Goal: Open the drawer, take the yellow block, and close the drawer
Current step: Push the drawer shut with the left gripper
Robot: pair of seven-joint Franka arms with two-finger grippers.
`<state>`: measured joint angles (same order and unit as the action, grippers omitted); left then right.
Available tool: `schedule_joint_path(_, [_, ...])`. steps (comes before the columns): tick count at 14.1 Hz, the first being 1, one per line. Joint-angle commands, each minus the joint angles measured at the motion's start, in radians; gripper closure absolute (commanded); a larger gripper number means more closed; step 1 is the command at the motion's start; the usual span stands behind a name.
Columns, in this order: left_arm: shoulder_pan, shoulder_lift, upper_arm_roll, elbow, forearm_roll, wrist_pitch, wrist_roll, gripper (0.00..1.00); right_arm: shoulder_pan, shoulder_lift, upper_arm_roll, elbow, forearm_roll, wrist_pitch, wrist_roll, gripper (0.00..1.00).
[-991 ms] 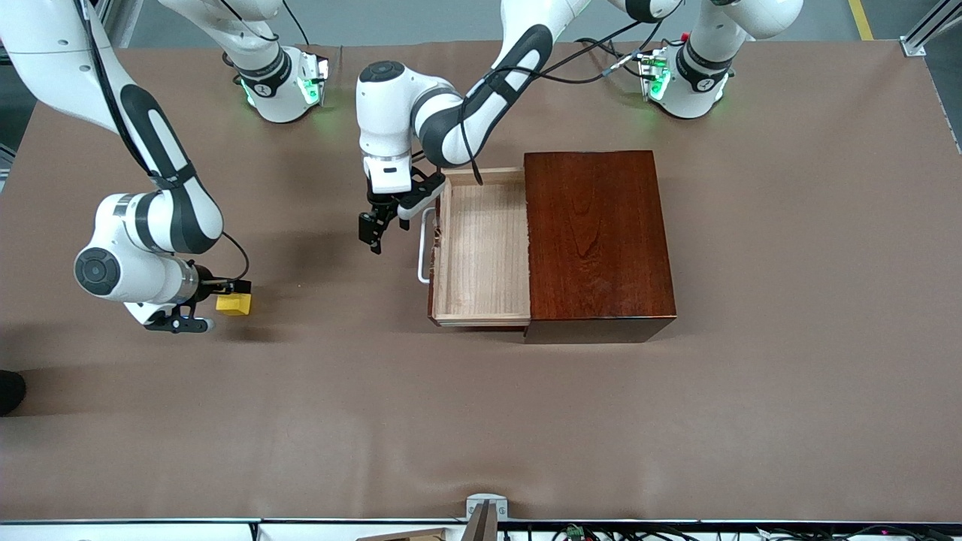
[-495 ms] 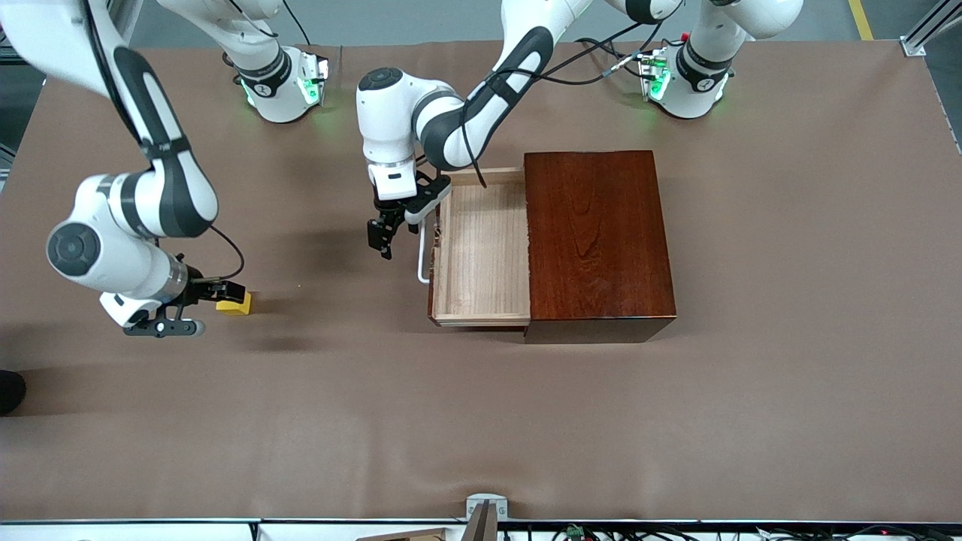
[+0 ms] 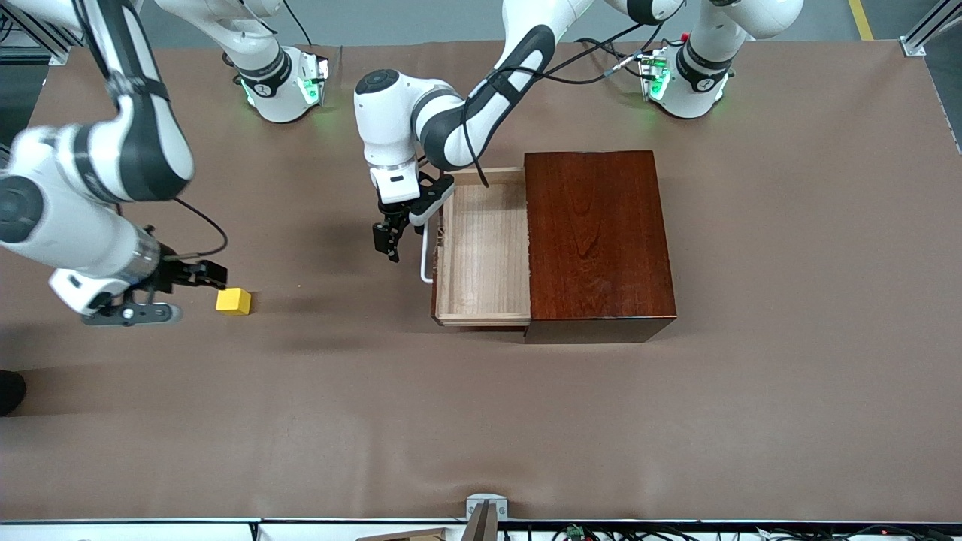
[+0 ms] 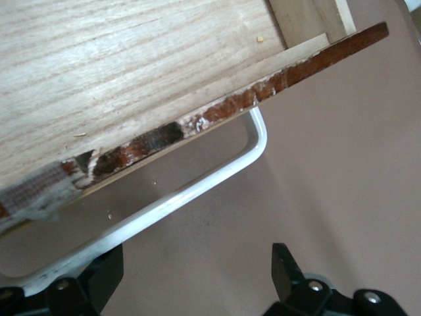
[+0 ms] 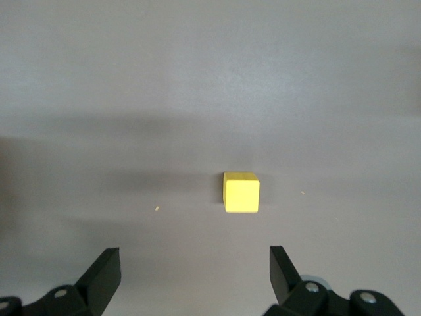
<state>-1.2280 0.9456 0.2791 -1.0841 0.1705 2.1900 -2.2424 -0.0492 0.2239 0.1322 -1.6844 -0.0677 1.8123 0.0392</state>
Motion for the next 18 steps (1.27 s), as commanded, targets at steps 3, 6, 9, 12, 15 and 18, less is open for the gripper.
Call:
schedule_joint_path(3, [0.036,-0.008,0.008,0.02,0.014,-0.188,0.085,0.0,0.026,0.002,-0.013,0.212,0.009,-0.281,0.011,0.0])
schedule_joint_path(6, [0.054,-0.024,0.006,0.015,0.007,-0.271,0.101,0.0,0.026,-0.064,-0.014,0.219,0.026,-0.344,0.011,0.0])
schedule_joint_path(9, [0.058,-0.025,0.006,0.013,0.006,-0.373,0.107,0.0,0.029,-0.132,-0.016,0.219,0.032,-0.39,0.011,0.0])
schedule_joint_path(12, [0.067,-0.025,0.009,0.009,0.007,-0.459,0.104,0.0,0.032,-0.173,-0.014,0.213,0.035,-0.406,0.011,0.0])
schedule_joint_path(15, [0.081,-0.044,0.011,0.007,0.009,-0.527,0.101,0.0,0.048,-0.204,-0.051,0.206,0.042,-0.412,0.011,0.0])
schedule_joint_path(18, [0.094,-0.048,0.011,0.007,0.009,-0.568,0.099,0.0,0.054,-0.206,-0.103,0.201,0.095,-0.415,0.011,0.0])
